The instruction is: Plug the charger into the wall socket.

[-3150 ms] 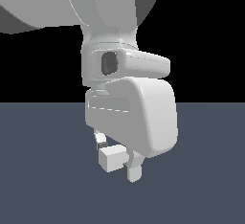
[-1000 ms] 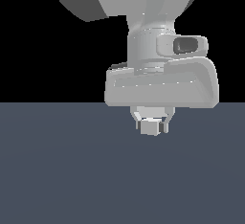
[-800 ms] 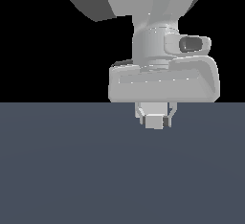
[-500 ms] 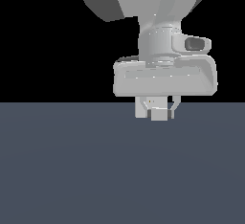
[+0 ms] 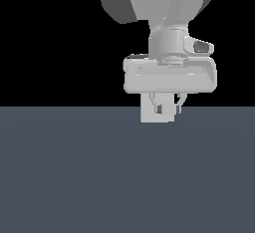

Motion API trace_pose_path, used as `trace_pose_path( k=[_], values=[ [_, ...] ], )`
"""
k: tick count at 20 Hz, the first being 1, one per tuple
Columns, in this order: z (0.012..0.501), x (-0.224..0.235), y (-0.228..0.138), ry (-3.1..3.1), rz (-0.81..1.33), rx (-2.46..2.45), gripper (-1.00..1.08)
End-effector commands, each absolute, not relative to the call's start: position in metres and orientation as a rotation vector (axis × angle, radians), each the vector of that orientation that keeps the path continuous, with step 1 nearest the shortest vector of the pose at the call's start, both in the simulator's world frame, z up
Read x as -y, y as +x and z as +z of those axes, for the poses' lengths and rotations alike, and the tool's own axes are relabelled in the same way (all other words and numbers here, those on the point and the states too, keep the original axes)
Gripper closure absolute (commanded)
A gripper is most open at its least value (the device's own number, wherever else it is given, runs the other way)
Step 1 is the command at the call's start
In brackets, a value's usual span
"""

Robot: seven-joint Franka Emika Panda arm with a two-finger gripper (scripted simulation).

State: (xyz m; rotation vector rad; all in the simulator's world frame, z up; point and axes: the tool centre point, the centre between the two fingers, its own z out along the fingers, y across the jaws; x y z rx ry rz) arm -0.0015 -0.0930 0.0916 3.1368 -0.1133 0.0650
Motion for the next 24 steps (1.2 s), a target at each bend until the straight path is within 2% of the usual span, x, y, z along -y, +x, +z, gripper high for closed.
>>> trace_pose_path(
  k=[1, 24],
  values=[
    [0.095, 0.094, 0.005, 3.14, 0.065, 0.049, 1.08],
    [0.1, 0.095, 0.03, 3.141, 0.063, -0.057, 1.08]
  ],
)
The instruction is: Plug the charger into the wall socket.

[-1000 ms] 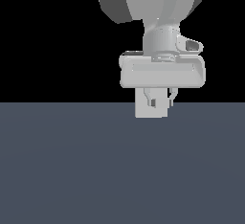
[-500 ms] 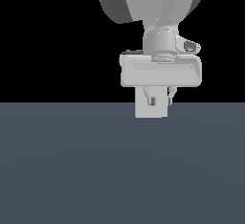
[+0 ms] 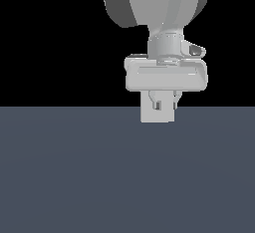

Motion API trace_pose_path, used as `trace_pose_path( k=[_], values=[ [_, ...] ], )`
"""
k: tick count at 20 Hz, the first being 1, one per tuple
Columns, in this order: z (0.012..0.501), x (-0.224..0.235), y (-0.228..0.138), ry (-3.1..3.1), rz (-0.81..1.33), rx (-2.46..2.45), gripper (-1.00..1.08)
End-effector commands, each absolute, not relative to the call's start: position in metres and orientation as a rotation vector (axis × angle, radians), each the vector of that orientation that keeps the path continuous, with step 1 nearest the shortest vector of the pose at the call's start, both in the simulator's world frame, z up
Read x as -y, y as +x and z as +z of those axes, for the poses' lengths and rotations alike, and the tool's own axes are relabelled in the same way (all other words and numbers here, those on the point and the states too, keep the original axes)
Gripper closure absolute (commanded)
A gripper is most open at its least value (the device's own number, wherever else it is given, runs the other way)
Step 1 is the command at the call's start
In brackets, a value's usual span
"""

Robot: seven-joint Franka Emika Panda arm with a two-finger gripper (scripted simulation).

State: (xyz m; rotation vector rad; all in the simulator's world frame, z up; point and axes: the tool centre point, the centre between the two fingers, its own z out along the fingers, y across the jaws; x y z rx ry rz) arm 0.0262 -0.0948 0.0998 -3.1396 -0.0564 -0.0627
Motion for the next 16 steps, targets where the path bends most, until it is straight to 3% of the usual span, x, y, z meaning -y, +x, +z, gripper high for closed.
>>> trace_pose_path(
  k=[1, 16],
  values=[
    [0.1, 0.094, 0.033, -3.14, -0.063, 0.057, 1.08],
    [0.1, 0.093, 0.066, -3.14, -0.063, 0.059, 1.08]
  ],
)
